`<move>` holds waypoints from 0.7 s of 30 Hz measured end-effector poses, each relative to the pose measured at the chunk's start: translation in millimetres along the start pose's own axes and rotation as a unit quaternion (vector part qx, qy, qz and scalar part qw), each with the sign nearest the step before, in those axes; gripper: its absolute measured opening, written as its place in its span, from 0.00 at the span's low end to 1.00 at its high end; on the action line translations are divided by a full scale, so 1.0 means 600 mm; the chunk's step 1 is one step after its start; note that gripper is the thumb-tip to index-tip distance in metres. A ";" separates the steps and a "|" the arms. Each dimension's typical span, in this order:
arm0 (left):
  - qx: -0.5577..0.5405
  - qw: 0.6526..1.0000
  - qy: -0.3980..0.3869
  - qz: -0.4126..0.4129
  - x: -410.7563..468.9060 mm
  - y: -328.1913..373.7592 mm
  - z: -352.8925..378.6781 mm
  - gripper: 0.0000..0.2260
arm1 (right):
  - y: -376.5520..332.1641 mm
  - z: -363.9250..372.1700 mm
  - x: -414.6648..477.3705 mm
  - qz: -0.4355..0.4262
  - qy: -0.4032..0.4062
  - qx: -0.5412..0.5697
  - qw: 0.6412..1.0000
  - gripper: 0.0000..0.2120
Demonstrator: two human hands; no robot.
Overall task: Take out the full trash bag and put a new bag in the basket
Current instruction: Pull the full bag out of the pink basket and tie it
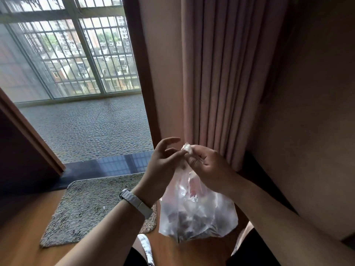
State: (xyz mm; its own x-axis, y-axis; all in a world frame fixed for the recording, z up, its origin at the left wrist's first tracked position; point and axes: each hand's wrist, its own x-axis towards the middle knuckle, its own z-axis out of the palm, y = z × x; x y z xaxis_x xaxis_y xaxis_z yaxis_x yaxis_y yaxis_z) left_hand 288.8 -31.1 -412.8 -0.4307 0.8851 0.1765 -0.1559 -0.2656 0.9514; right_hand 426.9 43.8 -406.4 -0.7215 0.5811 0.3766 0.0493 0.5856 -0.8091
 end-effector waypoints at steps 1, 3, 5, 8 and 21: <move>-0.006 1.000 -0.005 -0.017 0.002 0.003 -0.002 0.15 | -0.002 -0.002 0.000 -0.001 0.001 0.005 1.000 0.08; -0.007 0.999 -0.026 -0.038 0.006 0.008 -0.004 0.11 | -0.006 -0.003 0.000 0.003 0.006 0.021 1.000 0.10; -0.015 0.998 -0.039 -0.053 0.007 0.011 0.001 0.08 | -0.007 -0.004 0.002 0.005 0.009 0.025 1.000 0.10; -0.004 0.998 -0.025 -0.060 0.015 0.014 0.010 0.06 | -0.004 -0.005 0.009 0.007 0.031 0.020 0.999 0.07; 0.031 0.999 -0.012 -0.002 0.034 0.023 0.025 0.04 | 0.002 -0.014 0.026 -0.053 0.110 -0.086 0.989 0.06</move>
State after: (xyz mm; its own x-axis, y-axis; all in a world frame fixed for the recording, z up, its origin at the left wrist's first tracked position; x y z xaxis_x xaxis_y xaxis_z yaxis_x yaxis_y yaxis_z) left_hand 290.9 -10.9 -392.1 -0.4080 0.8953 0.1786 -0.1020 -0.2391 0.9656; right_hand 421.2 58.4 -397.7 -0.5622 0.6090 0.5596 0.1122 0.7265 -0.6779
